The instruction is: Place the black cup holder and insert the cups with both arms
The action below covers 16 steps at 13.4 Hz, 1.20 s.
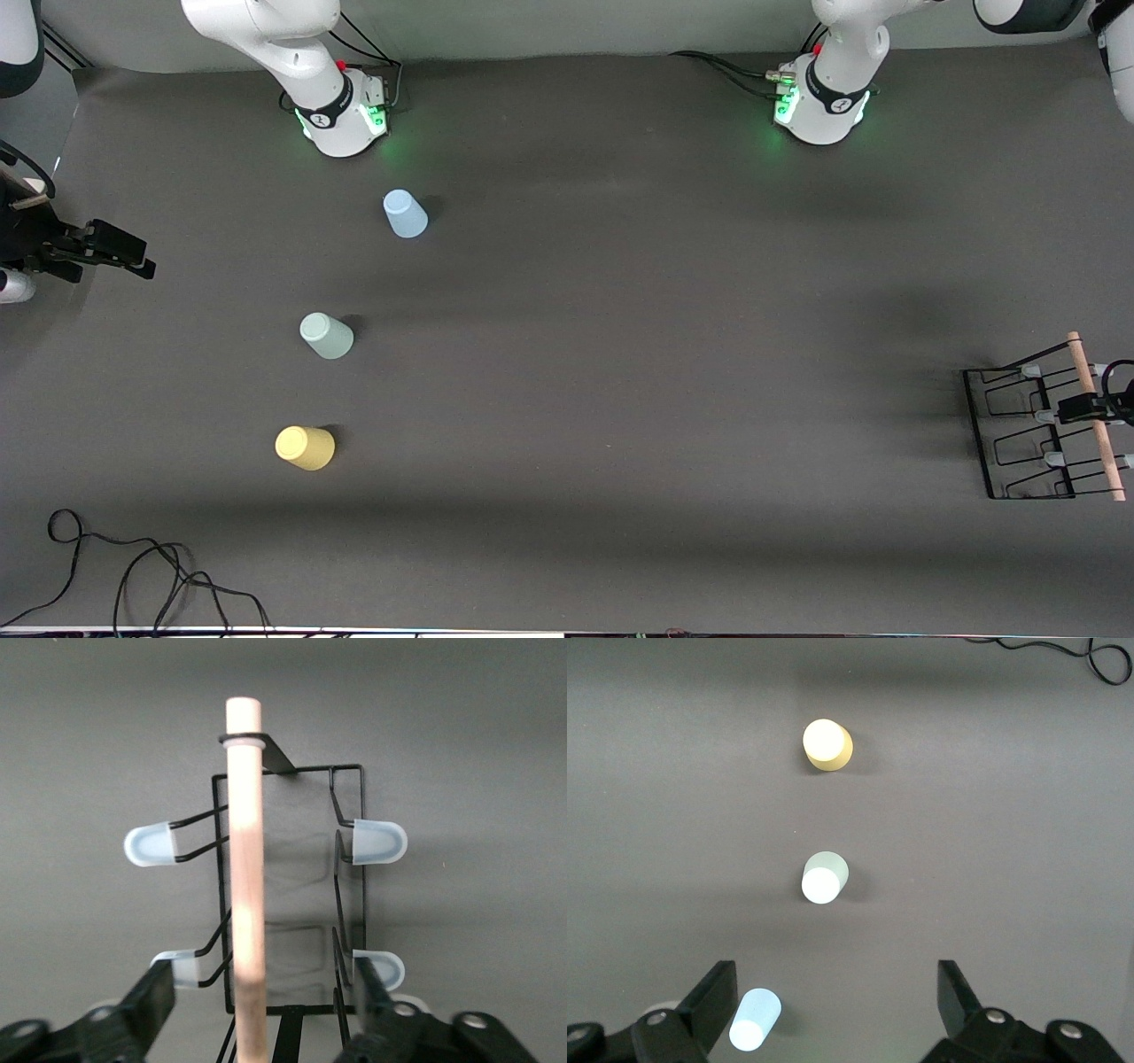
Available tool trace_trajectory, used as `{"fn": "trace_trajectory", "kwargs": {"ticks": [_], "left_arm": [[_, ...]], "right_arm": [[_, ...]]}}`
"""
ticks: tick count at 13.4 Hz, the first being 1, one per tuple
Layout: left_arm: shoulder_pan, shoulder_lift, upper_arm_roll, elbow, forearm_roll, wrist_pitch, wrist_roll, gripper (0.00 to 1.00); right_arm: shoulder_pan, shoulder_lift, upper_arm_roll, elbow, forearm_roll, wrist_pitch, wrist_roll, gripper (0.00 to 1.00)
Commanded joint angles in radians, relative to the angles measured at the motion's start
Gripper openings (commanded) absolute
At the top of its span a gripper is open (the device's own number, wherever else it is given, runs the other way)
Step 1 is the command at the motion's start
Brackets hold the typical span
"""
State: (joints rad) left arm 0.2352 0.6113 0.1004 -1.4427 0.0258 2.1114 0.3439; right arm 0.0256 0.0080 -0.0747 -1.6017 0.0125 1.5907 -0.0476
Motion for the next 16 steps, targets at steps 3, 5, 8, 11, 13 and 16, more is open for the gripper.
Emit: {"fn": "trace_trajectory", "kwargs": {"ticks": [3,5,8,11,13,16], "left_arm": [[0.004,0.027,0.001,0.025,0.016,-0.022,0.068,0.00],[0.013,0.024,0.001,0.028,0.017,-0.025,0.084,0.00],[0.004,0.004,-0.004,0.047,0.016,-0.065,0.089,0.00],[-0.032,-0.059,-0.008,0.068,-0.001,-0.224,0.035,0.00],[-0.077,-0.125,-0.008,0.026,0.000,-0.264,0.012,0.00],[-0.131,-0.295,-0.008,-0.174,-0.001,-0.194,-0.087,0.00]], "right_arm": [[0.014,-0.003,-0.008,0.011,-0.009,-0.011,0.022,1.00],[0.014,-0.003,-0.008,0.011,-0.009,-0.009,0.022,1.00],[0.013,-0.003,-0.008,0.011,-0.009,-0.011,0.022,1.00],[0.014,-0.002,-0.008,0.011,-0.009,-0.009,0.022,1.00],[0.013,-0.002,-0.008,0.011,-0.009,-0.011,0.022,1.00],[0.005,-0.002,-0.013,0.011,-0.009,-0.011,0.022,1.00]]}}
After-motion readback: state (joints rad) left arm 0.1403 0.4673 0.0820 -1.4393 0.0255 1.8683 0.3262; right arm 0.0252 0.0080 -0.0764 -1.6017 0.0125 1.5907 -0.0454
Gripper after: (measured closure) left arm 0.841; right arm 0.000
